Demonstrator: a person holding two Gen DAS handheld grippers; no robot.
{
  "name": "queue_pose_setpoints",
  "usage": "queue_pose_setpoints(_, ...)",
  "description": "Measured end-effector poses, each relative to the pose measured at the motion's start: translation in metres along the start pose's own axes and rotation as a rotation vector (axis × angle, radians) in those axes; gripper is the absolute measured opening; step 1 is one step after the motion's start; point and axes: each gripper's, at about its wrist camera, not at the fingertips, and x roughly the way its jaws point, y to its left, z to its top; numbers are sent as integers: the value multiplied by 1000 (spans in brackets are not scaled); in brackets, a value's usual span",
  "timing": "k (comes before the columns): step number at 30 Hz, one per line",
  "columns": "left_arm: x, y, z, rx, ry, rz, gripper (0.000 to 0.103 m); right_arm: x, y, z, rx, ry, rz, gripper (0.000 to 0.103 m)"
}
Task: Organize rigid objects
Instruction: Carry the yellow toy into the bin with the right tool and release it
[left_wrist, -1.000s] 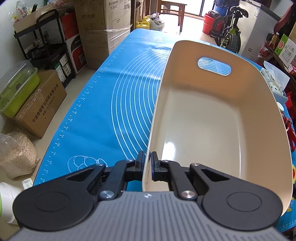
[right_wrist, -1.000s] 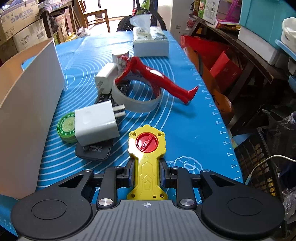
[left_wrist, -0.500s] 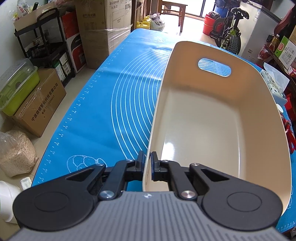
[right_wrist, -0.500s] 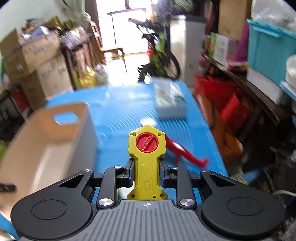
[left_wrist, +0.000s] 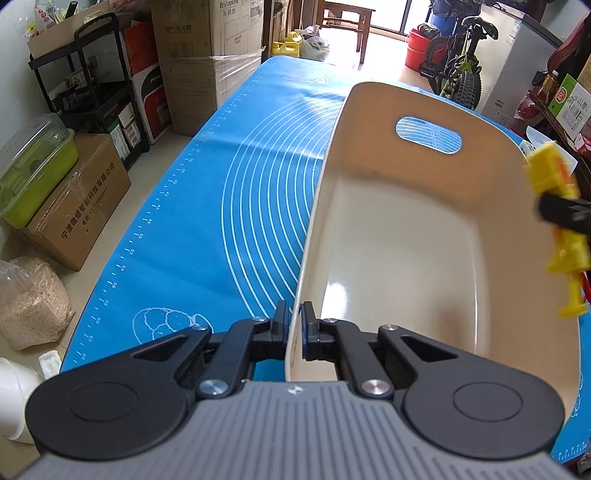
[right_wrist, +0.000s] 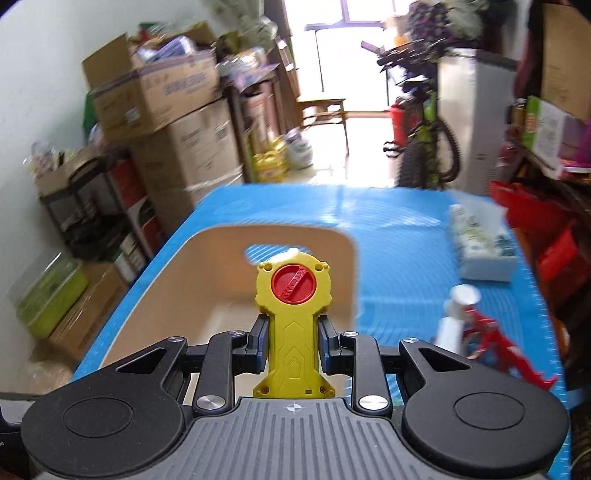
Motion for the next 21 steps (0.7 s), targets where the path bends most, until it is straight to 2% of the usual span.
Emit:
queue_pose_setpoints(5, 0, 1, 0, 0, 0, 0, 8, 38, 26, -11, -22, 127, 49, 36)
queue_pose_setpoints(10, 0, 1, -1, -1, 2, -1, 8, 67, 38, -26, -48, 254, 28, 36)
queue_pose_setpoints(16, 0, 1, -1, -4, 3, 0, 8, 76, 45, -31, -96, 322, 29, 36)
queue_pose_setpoints(21, 0, 1, -1, -7, 3, 1, 8, 91, 45, -31, -93, 415, 34, 36)
